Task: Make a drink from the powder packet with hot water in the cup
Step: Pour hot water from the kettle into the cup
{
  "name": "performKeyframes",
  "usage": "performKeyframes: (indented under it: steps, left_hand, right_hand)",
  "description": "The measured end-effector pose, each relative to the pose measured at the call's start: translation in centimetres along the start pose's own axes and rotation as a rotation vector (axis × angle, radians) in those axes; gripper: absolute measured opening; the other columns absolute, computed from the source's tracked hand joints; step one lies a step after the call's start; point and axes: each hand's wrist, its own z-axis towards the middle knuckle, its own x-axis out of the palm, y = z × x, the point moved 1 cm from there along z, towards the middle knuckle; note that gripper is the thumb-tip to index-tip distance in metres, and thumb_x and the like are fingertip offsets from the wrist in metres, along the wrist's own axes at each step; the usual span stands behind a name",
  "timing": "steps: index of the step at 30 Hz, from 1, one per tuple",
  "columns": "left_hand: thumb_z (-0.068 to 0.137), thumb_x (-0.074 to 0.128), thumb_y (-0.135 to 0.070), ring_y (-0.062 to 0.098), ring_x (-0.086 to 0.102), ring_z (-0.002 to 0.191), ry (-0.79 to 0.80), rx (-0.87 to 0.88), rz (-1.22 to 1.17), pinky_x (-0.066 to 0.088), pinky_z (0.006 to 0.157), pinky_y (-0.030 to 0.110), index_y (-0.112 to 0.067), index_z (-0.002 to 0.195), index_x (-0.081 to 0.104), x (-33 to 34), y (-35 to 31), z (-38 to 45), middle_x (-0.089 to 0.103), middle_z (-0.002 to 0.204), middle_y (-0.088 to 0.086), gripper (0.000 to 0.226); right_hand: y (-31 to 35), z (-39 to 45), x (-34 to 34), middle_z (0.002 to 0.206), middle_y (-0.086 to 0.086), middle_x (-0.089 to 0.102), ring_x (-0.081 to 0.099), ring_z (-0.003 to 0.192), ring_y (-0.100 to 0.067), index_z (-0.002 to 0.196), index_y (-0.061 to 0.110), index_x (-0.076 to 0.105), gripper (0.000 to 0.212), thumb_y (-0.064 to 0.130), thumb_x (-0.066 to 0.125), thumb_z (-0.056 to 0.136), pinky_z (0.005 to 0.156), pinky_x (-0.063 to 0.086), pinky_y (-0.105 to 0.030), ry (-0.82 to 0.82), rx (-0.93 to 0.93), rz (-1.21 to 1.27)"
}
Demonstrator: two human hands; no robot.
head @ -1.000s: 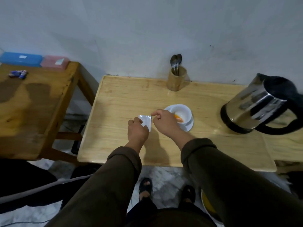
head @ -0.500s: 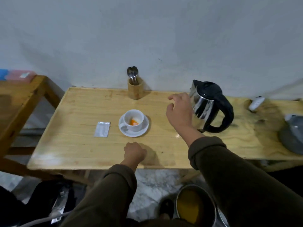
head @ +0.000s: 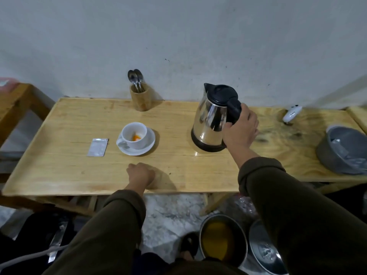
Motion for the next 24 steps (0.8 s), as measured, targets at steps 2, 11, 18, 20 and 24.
performKeyframes:
  steps: [2, 11, 18, 20, 24]
  left_hand:
    - [0.098, 0.036, -0.035, 0.031, 0.042, 0.129, -0.02, 0.009, -0.035, 0.033, 0.106, 0.033, -0.007, 0.132, 0.049, 0.0, 0.2, -0.2, 0.054, 0.136, 0.012, 0.047]
    - [0.097, 0.044, -0.026, 0.04, 0.049, 0.128, -0.107, -0.153, -0.582, 0.04, 0.105, 0.042, -0.003, 0.144, 0.031, -0.9, 0.4, -1.1, 0.053, 0.137, 0.021, 0.054]
    - [0.087, 0.061, -0.032, 0.044, 0.055, 0.119, -0.129, -0.136, -0.825, 0.048, 0.101, 0.05, -0.031, 0.152, 0.003, -3.6, 1.5, -1.2, 0.053, 0.134, 0.023, 0.087]
    - [0.086, 0.063, -0.034, 0.041, 0.057, 0.116, -0.123, -0.113, -0.853, 0.049, 0.1, 0.051, -0.035, 0.151, 0.003, -4.3, 1.9, -1.2, 0.054, 0.134, 0.019, 0.088]
    - [0.089, 0.056, -0.039, 0.041, 0.054, 0.119, -0.043, -0.107, -0.808, 0.05, 0.1, 0.049, -0.039, 0.151, -0.009, -5.1, 2.7, -0.4, 0.05, 0.138, 0.019, 0.09]
  right_hand:
    - [-0.7, 0.6, -0.2, 0.136, -0.012, 0.043, 0.045, 0.123, -0.03, 0.136, 0.02, 0.038, 0.057, 0.009, 0.056, 0.083, 0.103, 0.04, -0.042, 0.044, 0.112, 0.121]
    - [-1.3, 1.9, -0.4, 0.11, -0.011, 0.063, 0.059, 0.098, -0.029, 0.107, 0.015, 0.058, 0.025, 0.005, 0.053, 0.085, 0.081, 0.049, -0.033, 0.161, 0.396, 0.406]
    - [1.2, 1.4, -0.6, 0.094, -0.005, 0.058, 0.059, 0.091, -0.028, 0.092, 0.016, 0.056, 0.024, -0.002, 0.048, 0.079, 0.084, 0.054, -0.036, 0.087, 0.29, 0.404]
    - [2.2, 1.6, -0.9, 0.091, -0.005, 0.055, 0.055, 0.086, -0.026, 0.098, 0.009, 0.059, 0.025, -0.002, 0.048, 0.078, 0.079, 0.051, -0.035, 0.098, 0.2, 0.295]
    - [4.4, 1.8, -1.0, 0.083, -0.007, 0.054, 0.049, 0.079, -0.026, 0.097, 0.005, 0.06, 0.024, -0.001, 0.051, 0.076, 0.069, 0.039, -0.031, 0.156, -0.021, 0.075]
